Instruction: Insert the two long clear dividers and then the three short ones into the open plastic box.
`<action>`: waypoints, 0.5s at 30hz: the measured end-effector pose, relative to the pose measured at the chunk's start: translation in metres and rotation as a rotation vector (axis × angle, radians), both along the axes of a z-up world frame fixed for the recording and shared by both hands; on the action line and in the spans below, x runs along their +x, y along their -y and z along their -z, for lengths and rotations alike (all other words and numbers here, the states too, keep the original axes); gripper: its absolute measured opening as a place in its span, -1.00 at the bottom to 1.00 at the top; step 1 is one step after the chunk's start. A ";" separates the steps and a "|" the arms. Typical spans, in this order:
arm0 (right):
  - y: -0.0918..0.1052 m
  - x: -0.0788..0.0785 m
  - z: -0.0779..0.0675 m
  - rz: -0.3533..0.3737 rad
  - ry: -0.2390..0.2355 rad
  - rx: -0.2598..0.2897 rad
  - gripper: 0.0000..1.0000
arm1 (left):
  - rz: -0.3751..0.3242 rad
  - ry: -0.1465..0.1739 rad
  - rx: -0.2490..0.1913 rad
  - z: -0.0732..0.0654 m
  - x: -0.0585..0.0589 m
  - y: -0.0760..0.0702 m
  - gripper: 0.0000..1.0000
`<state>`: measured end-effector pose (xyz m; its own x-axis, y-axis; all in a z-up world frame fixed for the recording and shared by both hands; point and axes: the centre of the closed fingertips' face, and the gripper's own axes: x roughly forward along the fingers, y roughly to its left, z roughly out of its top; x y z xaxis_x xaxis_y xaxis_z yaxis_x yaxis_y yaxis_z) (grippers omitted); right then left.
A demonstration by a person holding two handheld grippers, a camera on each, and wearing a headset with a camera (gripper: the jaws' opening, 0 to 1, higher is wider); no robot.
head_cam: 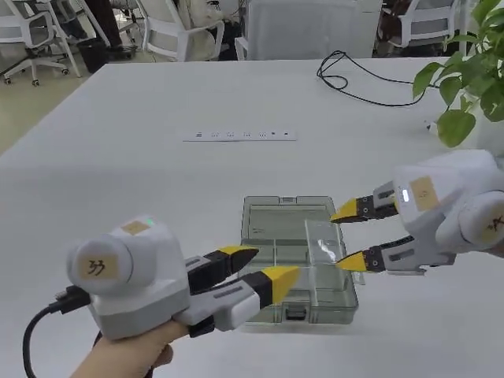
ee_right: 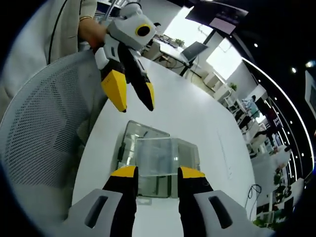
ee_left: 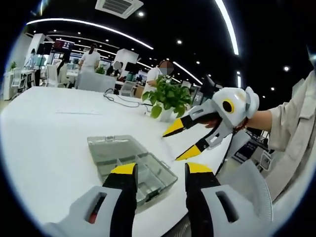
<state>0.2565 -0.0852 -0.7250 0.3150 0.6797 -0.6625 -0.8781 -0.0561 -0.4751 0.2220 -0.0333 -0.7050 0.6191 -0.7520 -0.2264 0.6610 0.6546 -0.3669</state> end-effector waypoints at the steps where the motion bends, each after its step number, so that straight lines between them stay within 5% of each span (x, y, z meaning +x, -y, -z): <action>1: -0.006 -0.002 -0.003 -0.015 0.005 0.008 -0.36 | -0.002 -0.005 -0.010 -0.001 0.000 0.000 -0.32; 15: -0.045 -0.016 -0.019 -0.081 0.038 0.067 -0.36 | -0.017 -0.078 -0.153 -0.008 0.000 -0.003 -0.76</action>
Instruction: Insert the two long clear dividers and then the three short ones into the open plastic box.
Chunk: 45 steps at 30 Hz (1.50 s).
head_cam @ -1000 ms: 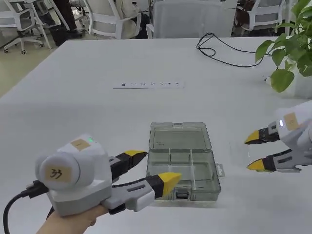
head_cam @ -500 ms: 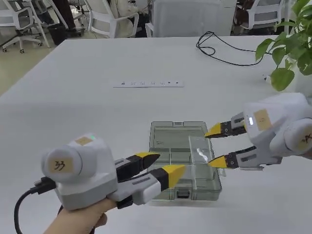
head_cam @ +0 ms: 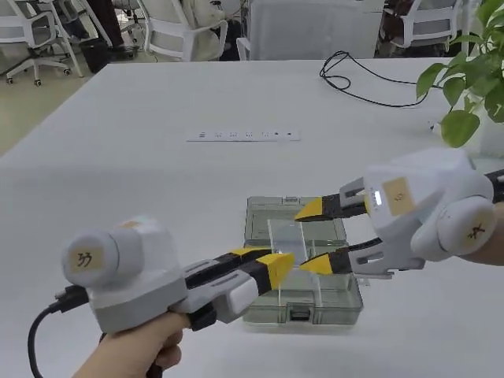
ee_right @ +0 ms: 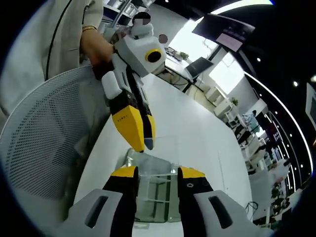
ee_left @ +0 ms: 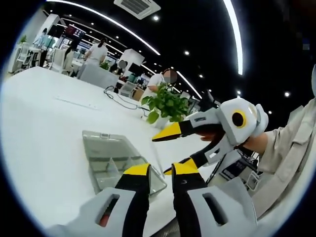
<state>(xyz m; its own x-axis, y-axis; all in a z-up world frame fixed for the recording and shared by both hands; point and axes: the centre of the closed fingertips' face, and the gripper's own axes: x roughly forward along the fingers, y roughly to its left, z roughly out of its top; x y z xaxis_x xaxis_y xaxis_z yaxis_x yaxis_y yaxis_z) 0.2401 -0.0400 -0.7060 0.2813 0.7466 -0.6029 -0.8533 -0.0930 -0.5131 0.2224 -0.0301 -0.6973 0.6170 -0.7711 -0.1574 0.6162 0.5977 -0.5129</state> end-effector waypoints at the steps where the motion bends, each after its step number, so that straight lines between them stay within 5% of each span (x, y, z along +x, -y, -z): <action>1: -0.001 0.000 0.000 -0.002 0.000 0.002 -0.36 | -0.002 -0.003 -0.003 0.000 0.000 0.000 -0.79; 18: -0.013 -0.003 -0.006 0.002 0.027 0.019 -0.36 | -0.007 -0.065 -0.031 0.003 0.000 -0.004 -1.00; 26: -0.013 -0.002 -0.004 0.022 0.033 0.006 -0.35 | -0.011 -0.140 -0.043 0.007 0.003 -0.005 -1.00; 31: -0.013 0.002 -0.006 0.037 0.040 0.016 -0.33 | -0.022 -0.136 -0.027 0.005 0.007 -0.006 -1.00; 32: -0.013 0.003 -0.007 0.041 0.041 0.022 -0.33 | -0.025 -0.132 0.011 0.010 0.008 -0.009 -1.00; 36: -0.012 0.005 -0.008 0.059 0.030 0.037 -0.30 | -0.032 -0.118 -0.003 0.007 0.010 -0.011 -1.00; 39: -0.011 0.005 -0.011 0.077 -0.012 0.071 -0.31 | -0.031 -0.089 0.046 0.010 0.012 -0.014 -1.00; 45: -0.013 0.001 -0.019 0.094 -0.109 0.141 -0.31 | 0.015 0.003 0.211 0.019 0.008 -0.018 -1.00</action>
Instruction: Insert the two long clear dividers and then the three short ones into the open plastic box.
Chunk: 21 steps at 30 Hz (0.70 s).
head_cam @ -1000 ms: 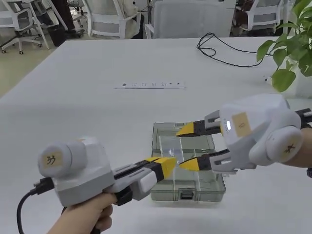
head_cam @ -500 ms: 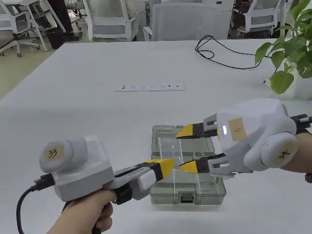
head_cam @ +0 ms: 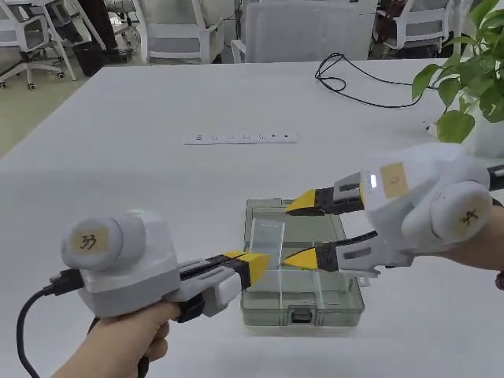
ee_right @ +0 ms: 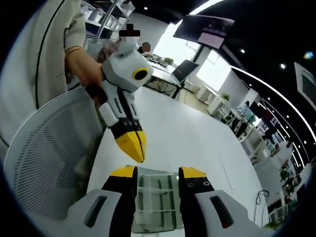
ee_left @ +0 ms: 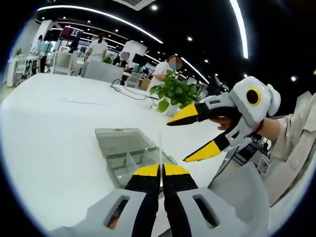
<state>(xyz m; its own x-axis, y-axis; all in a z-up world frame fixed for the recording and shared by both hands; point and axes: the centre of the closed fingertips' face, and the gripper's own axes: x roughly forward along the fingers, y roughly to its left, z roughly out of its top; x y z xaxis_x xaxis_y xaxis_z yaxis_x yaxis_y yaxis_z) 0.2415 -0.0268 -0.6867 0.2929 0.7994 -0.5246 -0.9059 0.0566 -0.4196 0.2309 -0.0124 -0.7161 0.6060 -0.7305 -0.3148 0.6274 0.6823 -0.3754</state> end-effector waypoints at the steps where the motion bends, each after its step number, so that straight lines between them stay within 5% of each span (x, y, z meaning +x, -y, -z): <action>1: -0.001 -0.002 -0.002 -0.005 -0.022 0.011 -0.32 | 0.011 0.009 0.022 0.001 -0.001 0.000 -1.00; 9: -0.003 -0.015 0.000 -0.067 -0.105 0.015 -0.40 | 0.146 0.114 0.174 0.008 -0.014 0.007 -1.00; 15: -0.004 -0.030 0.007 -0.132 -0.176 -0.004 -0.46 | 0.219 0.168 0.243 0.010 -0.021 0.012 -1.00; 21: -0.003 -0.037 0.012 -0.176 -0.197 -0.022 -0.58 | 0.301 0.212 0.301 0.014 -0.029 0.017 -1.00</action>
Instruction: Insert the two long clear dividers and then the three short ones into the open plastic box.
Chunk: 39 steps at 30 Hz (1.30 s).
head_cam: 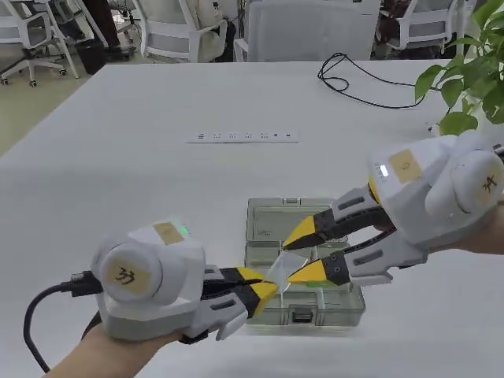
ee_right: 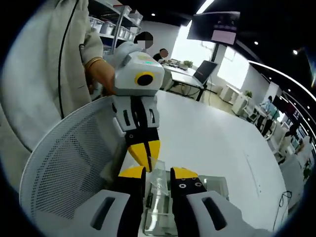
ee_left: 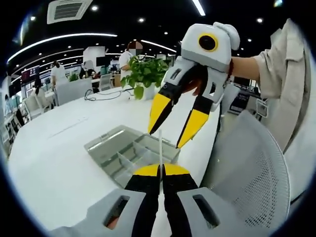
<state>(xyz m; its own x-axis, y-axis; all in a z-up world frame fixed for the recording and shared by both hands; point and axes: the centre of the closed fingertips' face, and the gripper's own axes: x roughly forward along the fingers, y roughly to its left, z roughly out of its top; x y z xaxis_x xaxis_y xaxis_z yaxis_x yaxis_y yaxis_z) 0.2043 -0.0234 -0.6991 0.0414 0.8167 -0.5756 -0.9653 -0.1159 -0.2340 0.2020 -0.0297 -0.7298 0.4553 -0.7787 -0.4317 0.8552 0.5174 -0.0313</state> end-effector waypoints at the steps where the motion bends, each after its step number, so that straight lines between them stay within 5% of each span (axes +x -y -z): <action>1: 0.000 -0.001 0.001 -0.007 -0.005 -0.001 -0.58 | 0.015 0.009 0.013 0.001 -0.001 0.000 -1.00; 9: 0.002 -0.015 0.004 -0.077 -0.067 -0.011 -0.67 | 0.111 0.042 0.056 0.004 -0.012 0.006 -1.00; 14: 0.005 -0.023 0.008 -0.107 -0.105 -0.028 -0.72 | 0.173 0.059 0.046 0.000 -0.019 0.013 -1.00; 30: 0.011 -0.045 0.010 -0.168 -0.191 -0.044 -0.94 | 0.286 0.080 -0.029 -0.011 -0.037 0.025 -1.00; 39: 0.012 -0.048 0.008 -0.158 -0.207 -0.045 -0.95 | 0.277 0.065 -0.061 -0.013 -0.040 0.026 -1.00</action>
